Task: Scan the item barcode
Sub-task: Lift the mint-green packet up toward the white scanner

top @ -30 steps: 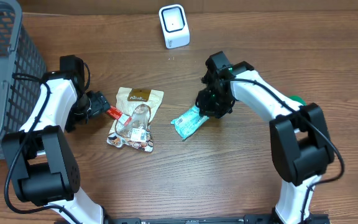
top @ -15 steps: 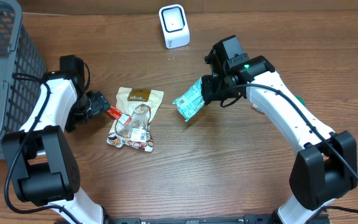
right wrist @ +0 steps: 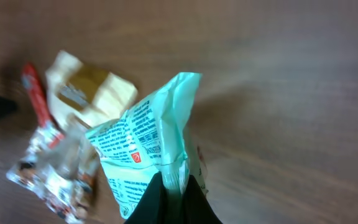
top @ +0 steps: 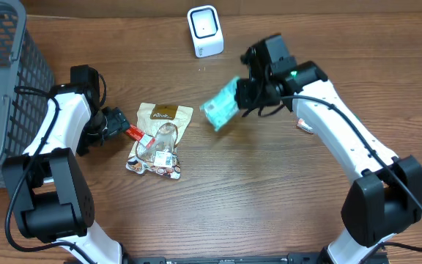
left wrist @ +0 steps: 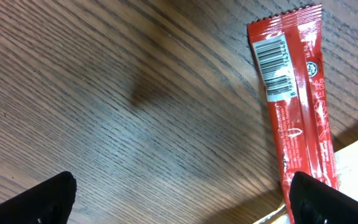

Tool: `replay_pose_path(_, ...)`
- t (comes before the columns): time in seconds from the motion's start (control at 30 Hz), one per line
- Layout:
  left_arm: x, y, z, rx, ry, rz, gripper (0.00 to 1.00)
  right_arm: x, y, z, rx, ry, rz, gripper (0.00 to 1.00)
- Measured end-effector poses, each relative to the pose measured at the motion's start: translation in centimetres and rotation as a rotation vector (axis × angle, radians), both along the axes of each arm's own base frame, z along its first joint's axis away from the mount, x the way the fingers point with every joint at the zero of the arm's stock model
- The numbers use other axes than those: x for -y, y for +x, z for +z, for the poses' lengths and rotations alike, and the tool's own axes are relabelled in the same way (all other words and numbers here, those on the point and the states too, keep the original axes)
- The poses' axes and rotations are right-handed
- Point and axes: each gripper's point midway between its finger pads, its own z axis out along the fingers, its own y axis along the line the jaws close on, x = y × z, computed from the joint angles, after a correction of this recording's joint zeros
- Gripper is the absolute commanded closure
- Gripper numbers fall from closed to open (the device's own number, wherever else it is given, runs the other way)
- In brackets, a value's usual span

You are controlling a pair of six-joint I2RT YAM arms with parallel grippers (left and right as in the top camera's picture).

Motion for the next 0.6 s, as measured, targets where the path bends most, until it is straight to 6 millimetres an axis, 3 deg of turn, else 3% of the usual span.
replay_pose_path(0.2, 0.0, 0.0, 0.0, 0.000, 0.000, 0.000, 0.01, -1.1, 3.2, 9.0, 0.201, 0.067, -0.002, 0.97)
replay_pose_path(0.53, 0.0, 0.0, 0.0, 0.000, 0.000, 0.000, 0.00, 0.9, 6.9, 19.4, 0.543, -0.004, -0.085, 0.97)
replay_pose_path(0.6, 0.0, 0.0, 0.0, 0.000, 0.000, 0.000, 0.00, 1.4, 7.7, 20.3, 0.608, -0.046, -0.088, 0.97)
